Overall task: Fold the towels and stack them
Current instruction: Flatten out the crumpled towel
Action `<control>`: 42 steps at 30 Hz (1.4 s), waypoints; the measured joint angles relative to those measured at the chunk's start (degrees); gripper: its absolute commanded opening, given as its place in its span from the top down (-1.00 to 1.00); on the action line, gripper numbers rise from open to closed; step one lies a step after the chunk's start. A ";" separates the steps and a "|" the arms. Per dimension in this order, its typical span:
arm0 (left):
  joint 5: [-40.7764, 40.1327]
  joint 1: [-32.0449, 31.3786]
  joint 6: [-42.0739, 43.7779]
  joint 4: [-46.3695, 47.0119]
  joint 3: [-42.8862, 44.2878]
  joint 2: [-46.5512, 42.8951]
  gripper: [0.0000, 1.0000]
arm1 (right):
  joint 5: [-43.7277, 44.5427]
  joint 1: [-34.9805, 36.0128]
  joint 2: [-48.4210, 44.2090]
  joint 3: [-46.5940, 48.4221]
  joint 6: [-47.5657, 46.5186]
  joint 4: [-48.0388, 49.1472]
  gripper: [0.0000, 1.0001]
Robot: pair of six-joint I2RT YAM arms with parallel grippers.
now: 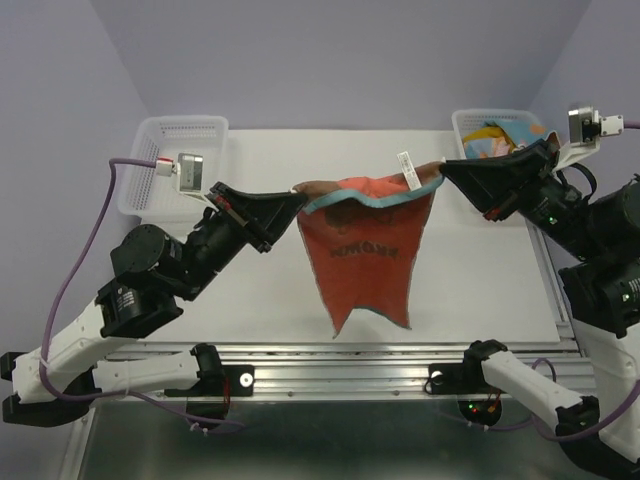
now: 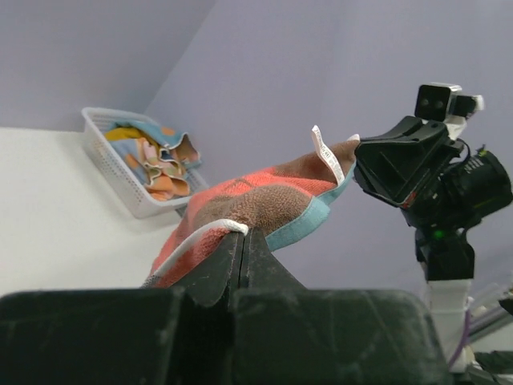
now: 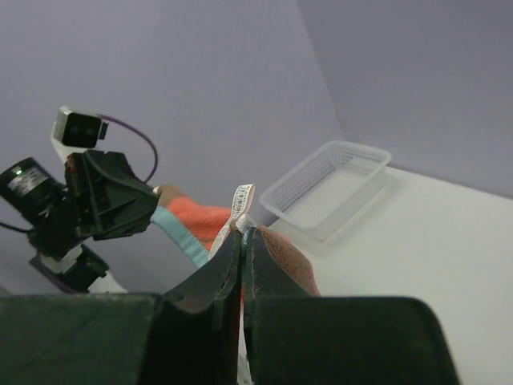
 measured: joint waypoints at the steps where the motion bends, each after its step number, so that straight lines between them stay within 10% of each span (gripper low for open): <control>1: 1.36 0.00 -0.09 0.68 -0.50 -0.72 1.00 | -1.68 0.00 -0.52 0.02 0.70 0.11 0.99; 20: 8.20 0.00 -3.45 4.70 -8.11 -6.99 1.00 | -5.81 0.00 -7.37 -7.63 4.94 2.10 0.99; 33: -12.02 1.38 -2.16 5.55 -13.49 -3.45 1.00 | 9.31 0.00 1.51 -22.80 0.48 8.55 0.99; 42: 5.88 34.49 -2.36 13.20 -17.20 14.32 1.00 | 21.44 0.28 20.33 -24.57 -3.26 19.21 0.99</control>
